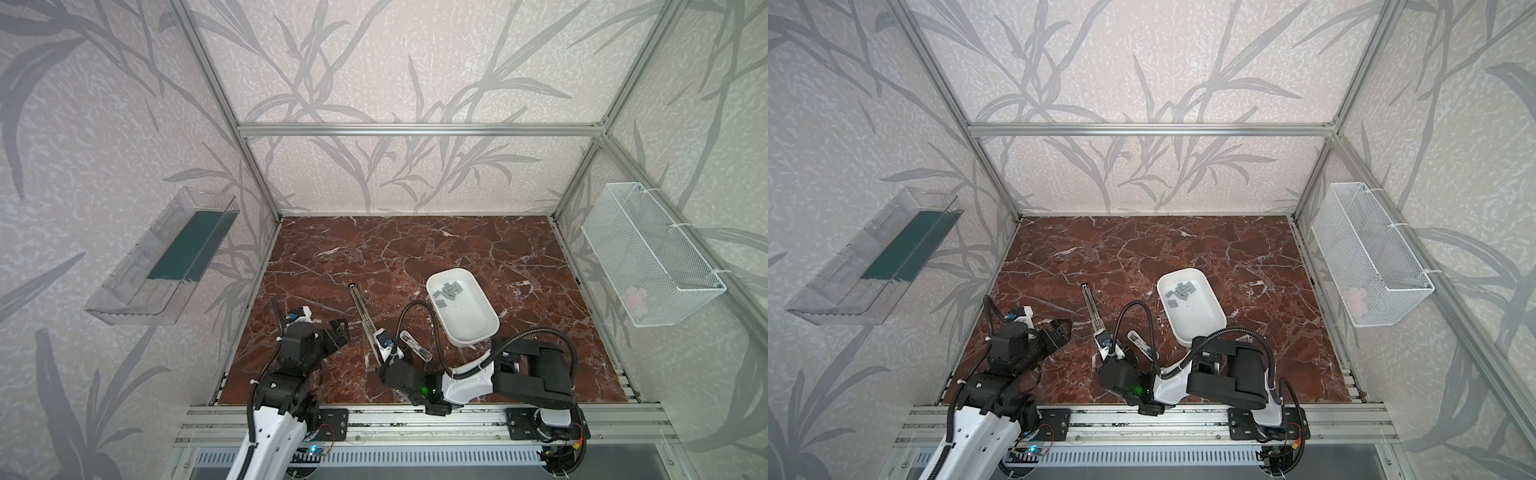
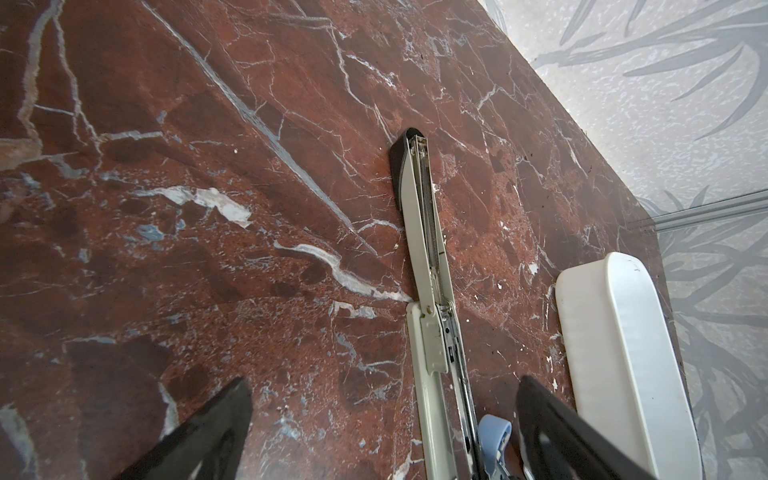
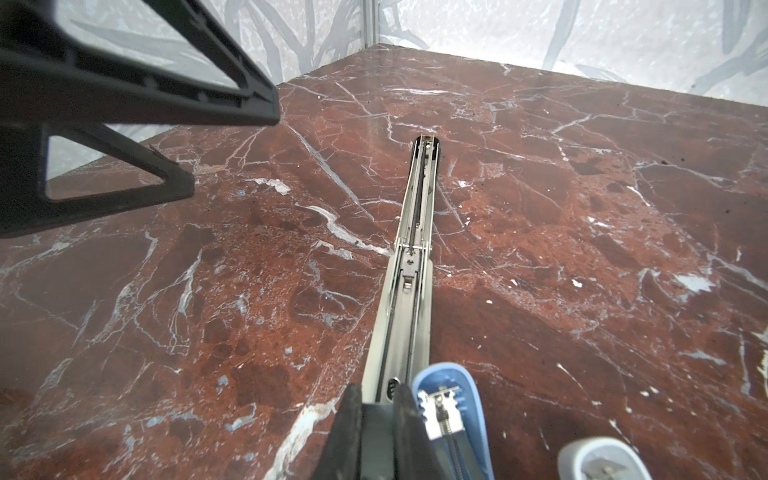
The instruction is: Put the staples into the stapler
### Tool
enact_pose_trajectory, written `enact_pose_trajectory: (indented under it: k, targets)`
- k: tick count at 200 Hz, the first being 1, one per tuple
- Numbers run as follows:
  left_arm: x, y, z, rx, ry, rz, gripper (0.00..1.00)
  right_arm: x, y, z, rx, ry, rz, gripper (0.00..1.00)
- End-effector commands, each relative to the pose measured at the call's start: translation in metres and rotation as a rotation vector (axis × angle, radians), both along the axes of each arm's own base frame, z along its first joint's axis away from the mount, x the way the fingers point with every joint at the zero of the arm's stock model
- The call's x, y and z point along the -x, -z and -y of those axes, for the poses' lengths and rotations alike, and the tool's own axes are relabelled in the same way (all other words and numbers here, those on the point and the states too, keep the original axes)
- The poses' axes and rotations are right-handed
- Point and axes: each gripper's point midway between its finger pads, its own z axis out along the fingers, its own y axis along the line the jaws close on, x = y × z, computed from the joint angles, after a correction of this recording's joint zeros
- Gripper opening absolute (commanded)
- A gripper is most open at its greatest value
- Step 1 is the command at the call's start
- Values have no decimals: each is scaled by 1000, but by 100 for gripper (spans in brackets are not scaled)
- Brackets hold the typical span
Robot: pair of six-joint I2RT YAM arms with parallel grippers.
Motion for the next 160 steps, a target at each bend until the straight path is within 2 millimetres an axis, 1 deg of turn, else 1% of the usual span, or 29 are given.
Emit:
enact_pose_trajectory:
  k: [1,45,61,92,160]
  targets:
    - [-2,-6,0,-7,6,17,99,-4,-22,1,-56,11,24,0]
    - [-2,-6,1,-6,7,17,99,-4,-23,2,-60,19,25,0]
    - [-2,-6,0,-7,5,17,99,-6,-19,5,-49,32,26,0]
    - [-2,-6,0,-6,6,17,99,-7,-12,4,-37,40,22,0]
    - [-1,-6,1,-7,7,16,99,-8,-6,2,-25,44,17,0]
